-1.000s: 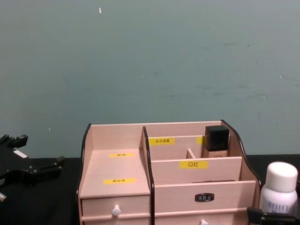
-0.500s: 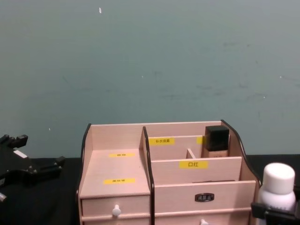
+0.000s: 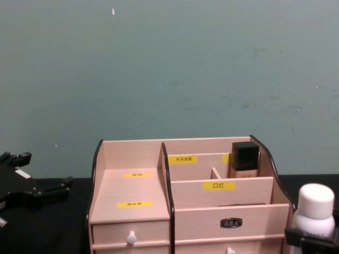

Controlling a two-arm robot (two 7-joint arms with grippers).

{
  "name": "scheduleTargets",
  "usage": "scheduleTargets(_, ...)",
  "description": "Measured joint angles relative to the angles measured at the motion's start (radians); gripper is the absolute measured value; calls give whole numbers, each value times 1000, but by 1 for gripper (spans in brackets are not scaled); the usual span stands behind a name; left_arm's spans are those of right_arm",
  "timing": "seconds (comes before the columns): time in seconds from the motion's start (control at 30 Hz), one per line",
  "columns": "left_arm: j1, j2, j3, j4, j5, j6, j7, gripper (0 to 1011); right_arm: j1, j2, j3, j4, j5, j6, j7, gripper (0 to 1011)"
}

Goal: Pick up the facial cleanser and watermelon frost from the table and place them into the tiered storage box.

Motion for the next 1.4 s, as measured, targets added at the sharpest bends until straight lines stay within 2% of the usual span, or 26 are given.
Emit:
scheduleTargets(0.2, 0, 0, 0, 0, 0, 0, 0, 1010, -7, 6, 17, -10, 22, 5, 9, 593)
scheduleTargets(0.53, 0, 0, 0, 0, 0, 0, 0, 1010, -15, 44, 49, -118, 63, 33, 21, 594)
scheduleTargets(0.73, 0, 0, 0, 0, 0, 0, 0, 1009, 16, 50, 47, -167, 83, 51, 23, 593)
scheduleTargets(0.93, 0, 0, 0, 0, 0, 0, 0, 1009, 88, 24, 10, -166, 83, 67, 18, 594)
scheduleTargets(1.1, 0, 0, 0, 0, 0, 0, 0, 1009, 155, -7, -34, -143, 63, 77, 13, 593)
scheduleTargets(1.27, 0, 0, 0, 0, 0, 0, 0, 1010, 238, -57, -87, -84, 40, 85, 12, 593)
scheduleTargets(1.4, 0, 0, 0, 0, 0, 0, 0, 1010, 305, -107, -126, -13, 5, 80, -1, 594)
